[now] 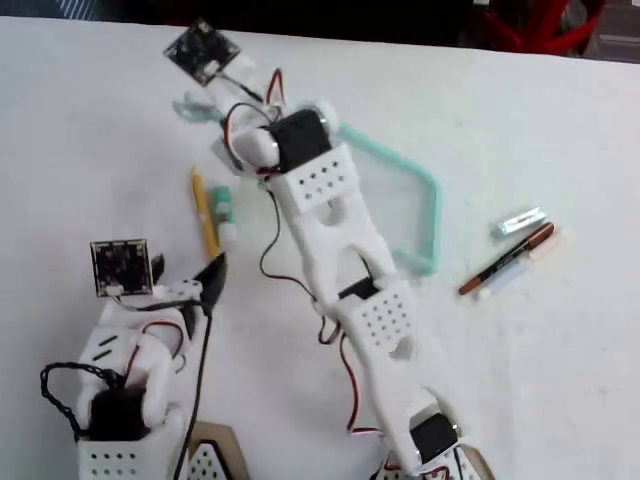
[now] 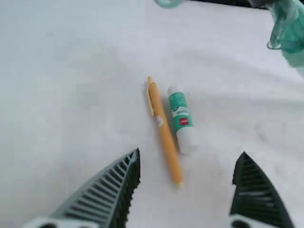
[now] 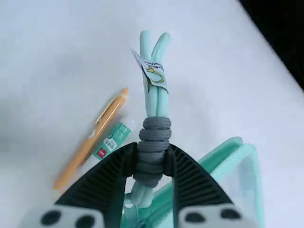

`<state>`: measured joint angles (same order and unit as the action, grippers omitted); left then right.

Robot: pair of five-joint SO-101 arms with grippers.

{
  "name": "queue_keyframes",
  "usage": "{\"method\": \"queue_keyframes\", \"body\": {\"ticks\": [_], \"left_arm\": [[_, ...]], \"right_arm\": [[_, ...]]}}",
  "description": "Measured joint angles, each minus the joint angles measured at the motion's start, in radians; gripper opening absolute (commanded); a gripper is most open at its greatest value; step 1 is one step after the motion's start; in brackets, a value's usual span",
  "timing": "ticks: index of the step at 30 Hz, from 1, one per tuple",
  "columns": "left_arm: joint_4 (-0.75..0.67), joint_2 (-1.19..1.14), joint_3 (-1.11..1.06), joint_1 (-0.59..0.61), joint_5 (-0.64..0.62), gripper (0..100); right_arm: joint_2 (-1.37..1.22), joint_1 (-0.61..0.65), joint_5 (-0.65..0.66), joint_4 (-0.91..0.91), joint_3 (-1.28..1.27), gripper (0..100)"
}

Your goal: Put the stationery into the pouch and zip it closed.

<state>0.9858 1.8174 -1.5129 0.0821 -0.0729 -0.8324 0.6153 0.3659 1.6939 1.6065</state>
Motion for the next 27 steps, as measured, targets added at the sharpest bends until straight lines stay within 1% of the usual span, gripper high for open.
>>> {"method": "queue_keyframes", "body": {"ticks": [2,6,8,10,17,27], "left_arm": [[0.025,0.0,0.077,-0.061,-0.003,32],[0.04,0.009,0.258,-0.212,-0.003,32],[0.04,0.011,0.322,-0.284,-0.003,32],[0.035,0.012,0.339,-0.327,-0.003,32],[-0.083,0.011,0.339,-0.353,-0.006,32],[-0.086,0.011,0.342,-0.351,-0.006,32]], "right_arm": [[0.075,0.0,-0.023,0.0,0.0,1.7],[0.236,0.0,-0.135,0.0,-0.006,1.7],[0.305,0.0,-0.152,0.0,-0.006,1.7],[0.358,0.0,-0.161,0.0,-0.006,1.7],[0.394,0.002,-0.166,0.0,-0.051,1.7],[0.399,0.005,-0.166,0.012,-0.083,1.7]]}}
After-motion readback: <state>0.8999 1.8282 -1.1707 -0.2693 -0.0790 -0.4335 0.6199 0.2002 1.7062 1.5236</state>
